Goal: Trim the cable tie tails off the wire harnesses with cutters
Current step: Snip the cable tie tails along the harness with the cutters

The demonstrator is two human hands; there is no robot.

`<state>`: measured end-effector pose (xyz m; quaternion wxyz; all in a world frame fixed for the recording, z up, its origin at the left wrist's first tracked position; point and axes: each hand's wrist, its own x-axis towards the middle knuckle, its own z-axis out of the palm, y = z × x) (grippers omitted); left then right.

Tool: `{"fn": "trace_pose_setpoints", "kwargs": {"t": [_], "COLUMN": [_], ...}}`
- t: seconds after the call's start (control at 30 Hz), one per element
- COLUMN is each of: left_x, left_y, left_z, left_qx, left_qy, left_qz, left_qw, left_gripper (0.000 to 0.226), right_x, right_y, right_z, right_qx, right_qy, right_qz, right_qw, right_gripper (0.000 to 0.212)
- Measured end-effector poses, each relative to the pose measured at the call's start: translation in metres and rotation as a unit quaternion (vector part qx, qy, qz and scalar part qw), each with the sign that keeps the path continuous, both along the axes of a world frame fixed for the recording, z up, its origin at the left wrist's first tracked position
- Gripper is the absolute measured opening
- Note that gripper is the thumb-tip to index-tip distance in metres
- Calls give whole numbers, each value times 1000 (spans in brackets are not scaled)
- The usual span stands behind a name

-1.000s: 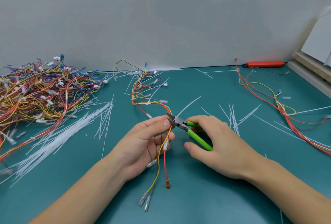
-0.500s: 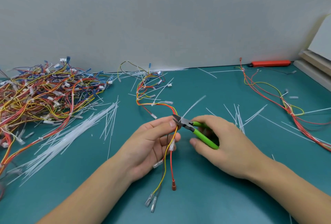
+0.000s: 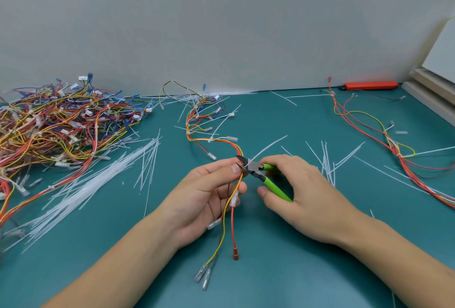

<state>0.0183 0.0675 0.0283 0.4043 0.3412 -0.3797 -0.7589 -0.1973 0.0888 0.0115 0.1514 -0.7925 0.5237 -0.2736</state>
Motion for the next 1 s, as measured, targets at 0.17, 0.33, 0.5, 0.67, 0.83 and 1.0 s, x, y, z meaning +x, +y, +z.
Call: {"fn": "trace_pose_setpoints", "kwargs": {"t": [0.17,0.33,0.5,0.67,0.83,1.0], "left_x": [0,-1,-1,-1,-1,-1], "left_y": [1,1,1,1,1,1], "left_z": [1,2,2,1,2,3], "left_qx": [-8,-7,-2,-1,3,2], "left_qy": [-4,-6,-3,-8,-8,-8], "left_qz": [-11,-9,2,4,5,-3], "left_qw": [1000,1000,1000,1000,1000,1000], "left_gripper": [16,18,23,25,26,15], "right_x": [-1,-1,-1,0,0,1], "right_y": [-3,2,2,1,-1,-4], "right_z": [4,3,5,4,1,0], "right_qx": [7,20,49,28,7,-2], "right_qy": [13,-24,36,9,0,4], "right_qz": [-12,-13,-3,-6,-3,-21], "right_qw": [1000,999,998,1000,1000,1000], "right_gripper": [23,17,73,54,42,16]}}
